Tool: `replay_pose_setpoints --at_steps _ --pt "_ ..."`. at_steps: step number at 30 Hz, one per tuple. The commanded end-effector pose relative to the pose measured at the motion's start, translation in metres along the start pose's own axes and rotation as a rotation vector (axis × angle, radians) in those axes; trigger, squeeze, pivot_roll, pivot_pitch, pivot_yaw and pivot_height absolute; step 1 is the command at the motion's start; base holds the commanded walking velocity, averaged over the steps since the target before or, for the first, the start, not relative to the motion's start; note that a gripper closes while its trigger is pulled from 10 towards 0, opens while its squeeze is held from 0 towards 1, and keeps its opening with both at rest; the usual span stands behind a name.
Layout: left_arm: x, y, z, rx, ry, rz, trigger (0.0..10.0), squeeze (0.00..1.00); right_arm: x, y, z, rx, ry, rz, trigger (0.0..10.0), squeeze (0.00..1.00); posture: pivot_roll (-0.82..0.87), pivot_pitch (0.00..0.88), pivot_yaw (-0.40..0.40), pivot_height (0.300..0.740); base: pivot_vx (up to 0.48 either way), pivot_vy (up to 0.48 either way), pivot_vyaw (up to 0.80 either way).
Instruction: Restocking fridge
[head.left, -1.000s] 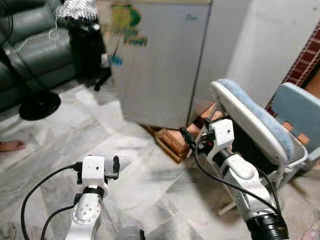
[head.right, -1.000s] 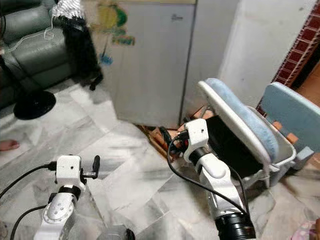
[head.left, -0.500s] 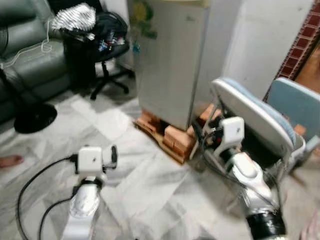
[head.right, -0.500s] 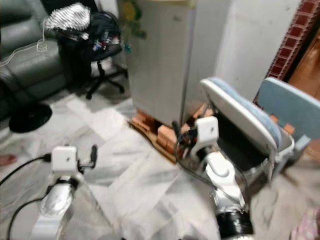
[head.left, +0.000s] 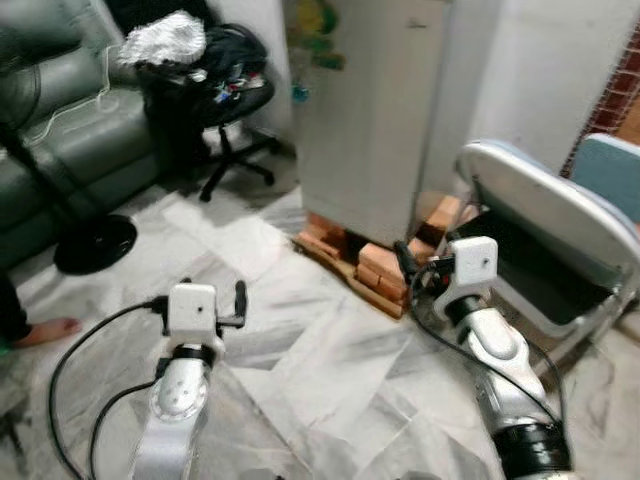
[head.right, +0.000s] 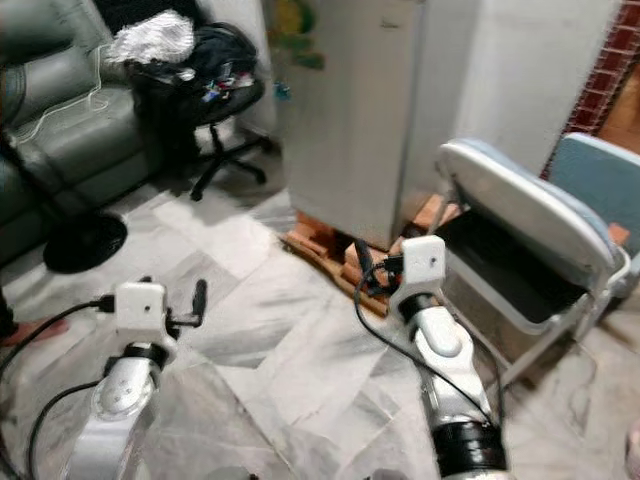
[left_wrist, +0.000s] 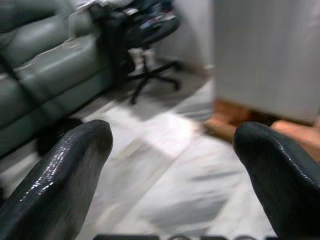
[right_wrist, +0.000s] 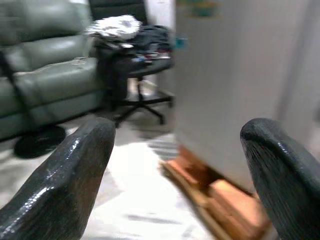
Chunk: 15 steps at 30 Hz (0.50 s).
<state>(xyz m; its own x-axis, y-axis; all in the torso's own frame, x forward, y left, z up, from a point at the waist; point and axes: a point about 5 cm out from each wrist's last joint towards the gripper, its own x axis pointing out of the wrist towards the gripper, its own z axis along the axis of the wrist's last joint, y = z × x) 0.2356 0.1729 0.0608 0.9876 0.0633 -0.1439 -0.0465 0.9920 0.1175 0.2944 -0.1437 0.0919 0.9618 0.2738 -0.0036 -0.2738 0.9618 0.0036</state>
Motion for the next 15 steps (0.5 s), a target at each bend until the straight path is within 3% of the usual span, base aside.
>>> replay_pose_setpoints --at_steps 1,8,15 --pt "0.0 -0.005 0.0 -0.009 -0.003 -0.011 10.0 0.0 -0.004 -0.009 0.001 -0.017 -0.001 -0.021 10.0 0.0 -0.08 0.023 0.076 0.74 0.0 0.48 0.0" --pt "-0.003 -0.008 -0.002 -0.02 0.004 0.001 10.0 0.0 -0.004 -0.005 -0.005 -0.015 0.019 -0.001 10.0 0.0 -0.04 0.028 0.039 0.74 0.0 0.48 0.0" --pt "-0.012 0.001 -0.005 -0.032 0.005 0.089 10.0 0.0 0.006 0.016 -0.009 -0.027 0.048 0.133 10.0 0.0 0.02 0.033 -0.043 0.74 0.0 0.48 0.0"
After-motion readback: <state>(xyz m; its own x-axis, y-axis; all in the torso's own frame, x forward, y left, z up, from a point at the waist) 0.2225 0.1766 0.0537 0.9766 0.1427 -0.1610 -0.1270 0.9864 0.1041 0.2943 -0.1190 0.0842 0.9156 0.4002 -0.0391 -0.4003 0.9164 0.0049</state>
